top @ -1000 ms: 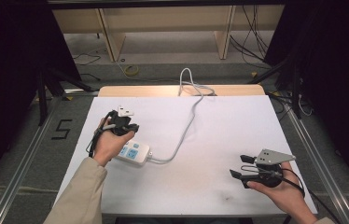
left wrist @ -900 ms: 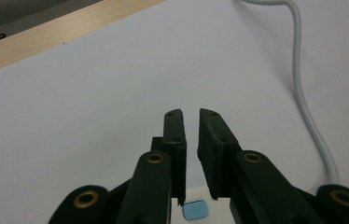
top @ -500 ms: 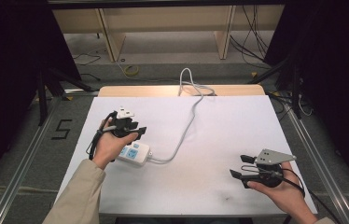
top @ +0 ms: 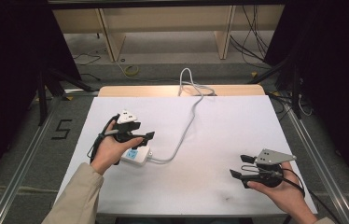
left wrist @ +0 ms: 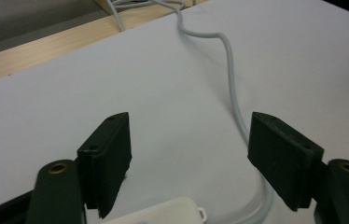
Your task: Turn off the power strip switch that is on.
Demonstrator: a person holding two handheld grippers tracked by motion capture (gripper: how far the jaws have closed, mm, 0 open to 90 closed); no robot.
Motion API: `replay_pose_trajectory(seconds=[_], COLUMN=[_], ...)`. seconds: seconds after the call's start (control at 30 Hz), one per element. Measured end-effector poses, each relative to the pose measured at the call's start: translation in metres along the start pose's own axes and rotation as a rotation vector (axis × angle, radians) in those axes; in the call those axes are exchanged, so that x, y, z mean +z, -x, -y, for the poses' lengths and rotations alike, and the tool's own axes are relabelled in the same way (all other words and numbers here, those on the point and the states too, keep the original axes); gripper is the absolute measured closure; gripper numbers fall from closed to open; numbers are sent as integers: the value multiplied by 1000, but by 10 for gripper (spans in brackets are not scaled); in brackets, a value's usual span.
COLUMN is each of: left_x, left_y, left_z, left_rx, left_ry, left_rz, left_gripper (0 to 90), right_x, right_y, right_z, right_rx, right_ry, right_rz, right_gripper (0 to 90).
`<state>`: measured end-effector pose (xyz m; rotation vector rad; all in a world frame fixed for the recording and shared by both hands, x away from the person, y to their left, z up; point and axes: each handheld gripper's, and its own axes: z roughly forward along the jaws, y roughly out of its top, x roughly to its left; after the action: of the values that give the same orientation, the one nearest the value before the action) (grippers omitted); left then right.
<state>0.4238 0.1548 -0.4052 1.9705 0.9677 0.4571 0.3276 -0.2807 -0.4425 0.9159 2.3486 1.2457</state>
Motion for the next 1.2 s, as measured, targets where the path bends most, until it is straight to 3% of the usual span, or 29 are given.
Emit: replay_pose_trajectory(seconds=[0.3, 0.47, 0.8, 0.97, 1.1, 1.2], left_x=[-5, -8, -16, -21, -24, -26], left_y=[13, 17, 20, 22, 25, 25], left_z=[4, 7, 20, 28, 34, 39], left_rx=[62, 70, 77, 110, 155, 160], left_ry=[28, 44, 62, 69, 54, 48], left_rz=[46, 58, 56, 46, 13, 10], left_gripper=[228, 217, 208, 200, 197, 192], right_x=[0, 0, -1, 0, 0, 0], right_y=[0, 1, 1, 0, 1, 1], right_z=[0, 0, 1, 1, 1, 1], right_rx=[2, 2, 10, 10, 10, 10], right_ry=[2, 1, 4, 5, 5, 3], right_rz=[-2, -2, 1, 2, 2, 1], right_gripper=[311, 310, 307, 304, 302, 301])
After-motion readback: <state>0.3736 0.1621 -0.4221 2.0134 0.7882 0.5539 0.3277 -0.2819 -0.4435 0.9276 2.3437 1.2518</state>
